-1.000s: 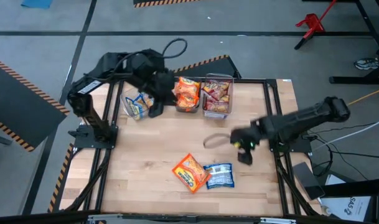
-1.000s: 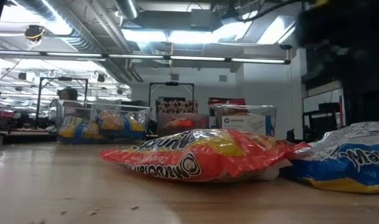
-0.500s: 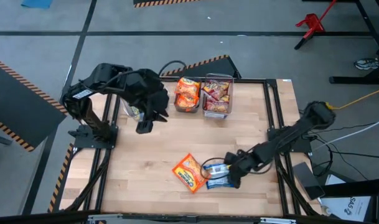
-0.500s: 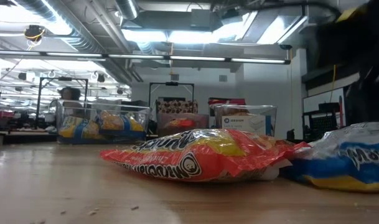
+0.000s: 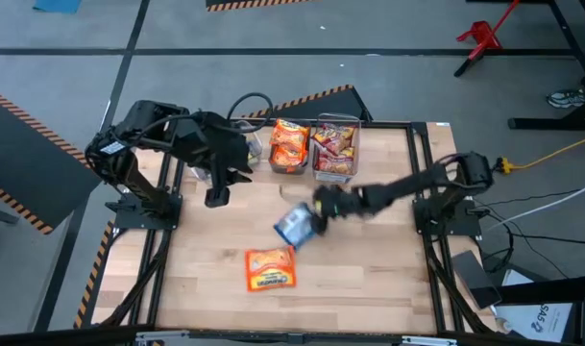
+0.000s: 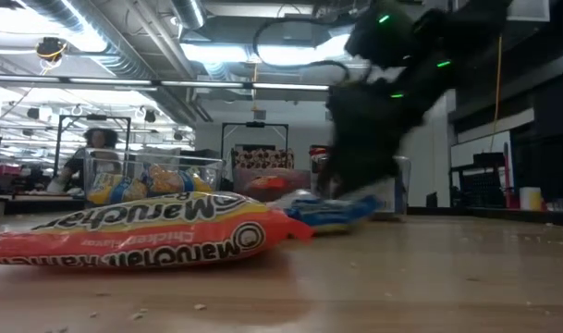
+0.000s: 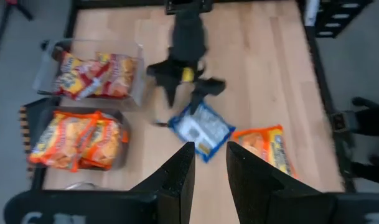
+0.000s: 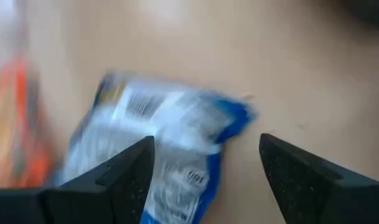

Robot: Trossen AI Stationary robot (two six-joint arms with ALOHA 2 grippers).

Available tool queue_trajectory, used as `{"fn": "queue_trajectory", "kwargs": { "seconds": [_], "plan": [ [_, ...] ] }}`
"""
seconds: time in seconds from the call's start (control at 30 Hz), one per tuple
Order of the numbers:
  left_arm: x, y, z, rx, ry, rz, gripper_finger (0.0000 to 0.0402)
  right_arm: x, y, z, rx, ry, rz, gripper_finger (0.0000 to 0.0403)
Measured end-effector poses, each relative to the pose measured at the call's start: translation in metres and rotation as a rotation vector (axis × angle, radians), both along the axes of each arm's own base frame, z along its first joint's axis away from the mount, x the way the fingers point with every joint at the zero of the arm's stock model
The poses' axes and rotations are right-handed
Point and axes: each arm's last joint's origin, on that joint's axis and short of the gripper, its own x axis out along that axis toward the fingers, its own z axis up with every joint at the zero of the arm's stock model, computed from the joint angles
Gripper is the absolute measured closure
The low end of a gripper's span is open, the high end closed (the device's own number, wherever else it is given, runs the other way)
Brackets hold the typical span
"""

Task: Sort Maruchan noodles
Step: Put the blue noodle pack into the left transparent bin

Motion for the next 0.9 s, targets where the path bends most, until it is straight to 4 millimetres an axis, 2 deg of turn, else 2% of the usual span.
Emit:
{"fn": "queue_trajectory", "kwargs": {
  "seconds": [0.1, 0.17, 0.3, 0.47, 0.63, 0.77, 0.9],
  "plan": [
    [0.002, -0.001, 0.002, 0.028, -0.025, 0.022, 0.0317, 0.008, -0.038, 0.014, 0.069, -0.124, -0.045, 0.0125],
    [0.005, -0.001, 0.001, 0.061, -0.031, 0.052, 0.0317, 0.011, -0.051, 0.028, 0.138, -0.176, -0.011, 0.0125],
    [0.007, 0.002, -0.005, 0.134, -0.003, 0.114, 0.0313, 0.008, -0.051, 0.054, 0.192, -0.195, 0.084, 0.0125],
    [0.013, -0.002, -0.031, 0.085, 0.121, 0.133, 0.0291, -0.008, -0.035, 0.093, 0.187, -0.225, 0.149, 0.0125],
    [0.01, -0.015, -0.073, 0.056, 0.215, 0.182, 0.0271, -0.039, -0.012, 0.134, 0.187, -0.281, 0.183, 0.0125],
    [0.012, -0.016, -0.114, 0.047, 0.118, 0.278, 0.0256, -0.074, -0.002, 0.16, 0.136, -0.3, 0.112, 0.0125],
    [0.022, -0.011, -0.171, 0.028, 0.009, 0.376, 0.0241, -0.111, 0.001, 0.18, 0.053, -0.332, 0.0, 0.0125]
  ]
}}
